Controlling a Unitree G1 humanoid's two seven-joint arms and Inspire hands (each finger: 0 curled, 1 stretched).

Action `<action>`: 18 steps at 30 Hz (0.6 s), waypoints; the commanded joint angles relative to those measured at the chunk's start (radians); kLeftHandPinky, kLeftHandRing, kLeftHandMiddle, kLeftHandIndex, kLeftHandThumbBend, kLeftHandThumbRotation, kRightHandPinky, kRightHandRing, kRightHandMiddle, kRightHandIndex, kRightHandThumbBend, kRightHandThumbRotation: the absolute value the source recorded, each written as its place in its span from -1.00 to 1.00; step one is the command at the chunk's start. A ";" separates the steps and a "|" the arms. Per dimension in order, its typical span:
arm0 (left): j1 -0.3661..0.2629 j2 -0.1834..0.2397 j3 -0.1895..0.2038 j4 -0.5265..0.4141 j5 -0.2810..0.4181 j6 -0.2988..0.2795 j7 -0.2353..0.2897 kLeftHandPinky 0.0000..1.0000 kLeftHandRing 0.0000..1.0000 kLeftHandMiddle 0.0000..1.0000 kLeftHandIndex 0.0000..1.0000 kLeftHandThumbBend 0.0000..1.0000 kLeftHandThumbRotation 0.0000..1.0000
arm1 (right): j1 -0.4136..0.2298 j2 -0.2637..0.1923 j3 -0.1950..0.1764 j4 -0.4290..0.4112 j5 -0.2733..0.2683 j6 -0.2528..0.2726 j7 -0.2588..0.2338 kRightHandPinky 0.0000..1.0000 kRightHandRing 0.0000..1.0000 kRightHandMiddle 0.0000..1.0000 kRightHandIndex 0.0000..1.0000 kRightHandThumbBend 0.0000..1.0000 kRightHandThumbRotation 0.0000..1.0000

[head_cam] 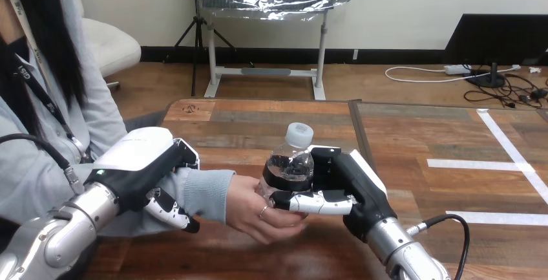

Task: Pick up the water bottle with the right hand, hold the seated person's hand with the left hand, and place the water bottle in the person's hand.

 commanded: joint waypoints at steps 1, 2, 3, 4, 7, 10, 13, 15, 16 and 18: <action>-0.079 -0.031 0.011 -0.040 -0.019 0.005 0.017 -0.63 -0.52 -0.39 -0.42 0.77 -1.00 | -0.051 0.039 0.015 -0.065 0.016 -0.036 0.027 -0.63 -0.51 -0.29 -0.17 0.28 -1.00; -0.078 -0.031 0.011 -0.040 -0.021 0.004 0.017 -0.63 -0.52 -0.39 -0.42 0.77 -1.00 | -0.051 0.039 0.015 -0.064 0.016 -0.035 0.027 -0.63 -0.51 -0.29 -0.17 0.28 -1.00; -0.078 -0.031 0.011 -0.040 -0.021 0.003 0.018 -0.63 -0.52 -0.39 -0.41 0.77 -1.00 | -0.051 0.039 0.014 -0.064 0.017 -0.034 0.027 -0.63 -0.51 -0.29 -0.17 0.28 -1.00; -0.078 -0.031 0.011 -0.040 -0.021 0.002 0.018 -0.63 -0.52 -0.39 -0.41 0.77 -1.00 | -0.051 0.039 0.014 -0.063 0.017 -0.033 0.027 -0.63 -0.51 -0.29 -0.17 0.28 -1.00; -0.076 -0.032 0.012 -0.044 -0.024 0.004 0.017 -0.63 -0.51 -0.38 -0.40 0.78 -1.00 | -0.052 0.038 0.013 -0.062 0.019 -0.031 0.028 -0.63 -0.51 -0.29 -0.17 0.29 -1.00; -0.073 -0.031 0.013 -0.046 -0.024 0.004 0.017 -0.62 -0.51 -0.37 -0.40 0.79 -1.00 | -0.053 0.038 0.012 -0.062 0.020 -0.029 0.028 -0.62 -0.51 -0.30 -0.17 0.29 -1.00; -0.072 -0.030 0.013 -0.047 -0.025 0.003 0.018 -0.61 -0.50 -0.36 -0.38 0.80 -1.00 | -0.055 0.037 0.012 -0.062 0.021 -0.024 0.028 -0.62 -0.50 -0.30 -0.16 0.29 -1.00; -0.070 -0.029 0.013 -0.051 -0.024 0.008 0.013 -0.60 -0.49 -0.35 -0.36 0.80 -1.00 | -0.057 0.036 0.012 -0.061 0.021 -0.020 0.029 -0.62 -0.50 -0.30 -0.16 0.28 -1.00; -0.070 -0.029 0.013 -0.052 -0.024 0.010 0.012 -0.60 -0.49 -0.34 -0.36 0.80 -1.00 | -0.057 0.035 0.013 -0.061 0.021 -0.019 0.029 -0.61 -0.49 -0.30 -0.16 0.28 -1.00; -0.068 -0.027 0.013 -0.058 -0.024 0.017 0.006 -0.59 -0.48 -0.33 -0.34 0.80 -1.00 | -0.058 0.033 0.014 -0.061 0.020 -0.016 0.030 -0.60 -0.48 -0.29 -0.16 0.28 -1.00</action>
